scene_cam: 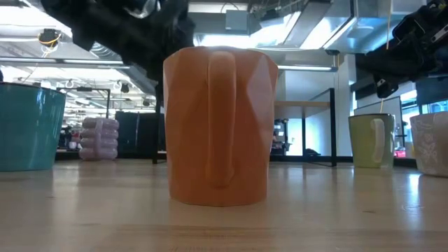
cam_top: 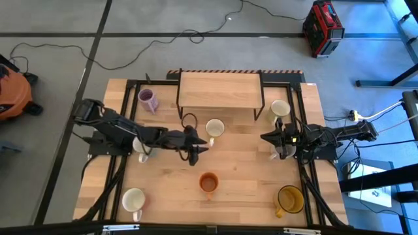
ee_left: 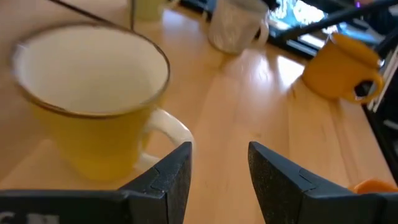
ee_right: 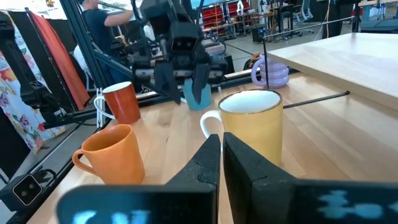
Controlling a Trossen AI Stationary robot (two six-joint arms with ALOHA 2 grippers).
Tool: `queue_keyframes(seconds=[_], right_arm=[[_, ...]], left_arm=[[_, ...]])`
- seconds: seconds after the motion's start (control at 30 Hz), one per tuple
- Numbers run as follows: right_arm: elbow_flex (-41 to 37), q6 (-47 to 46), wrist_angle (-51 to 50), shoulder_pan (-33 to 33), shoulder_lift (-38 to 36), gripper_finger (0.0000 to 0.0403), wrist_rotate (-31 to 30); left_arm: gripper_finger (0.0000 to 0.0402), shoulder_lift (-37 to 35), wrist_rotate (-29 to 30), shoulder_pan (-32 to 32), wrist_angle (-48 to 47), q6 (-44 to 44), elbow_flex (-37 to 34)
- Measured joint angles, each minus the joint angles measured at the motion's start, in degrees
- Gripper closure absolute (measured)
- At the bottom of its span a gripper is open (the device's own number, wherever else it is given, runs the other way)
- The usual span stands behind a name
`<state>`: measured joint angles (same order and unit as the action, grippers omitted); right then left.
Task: Place coffee mugs
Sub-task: Put the light yellow mug on the shelf
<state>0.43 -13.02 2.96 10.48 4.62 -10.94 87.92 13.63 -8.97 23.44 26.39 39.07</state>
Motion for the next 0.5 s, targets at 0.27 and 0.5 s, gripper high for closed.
queue_keyframes(seconds=[0.27, 0.5], right_arm=[[0.0, -0.04, -0.02, 0.0, 0.01, 0.0393, 0.02], [0.0, -0.3, 0.0, 0.0, 0.0, 0.0393, 0.02]], left_arm=[[0.025, 5.72, -1.75, 1.41, -0.15, -4.31, 1.44], [0.025, 7.28, -1.27, 3.42, 0.32, -4.76, 1.51]])
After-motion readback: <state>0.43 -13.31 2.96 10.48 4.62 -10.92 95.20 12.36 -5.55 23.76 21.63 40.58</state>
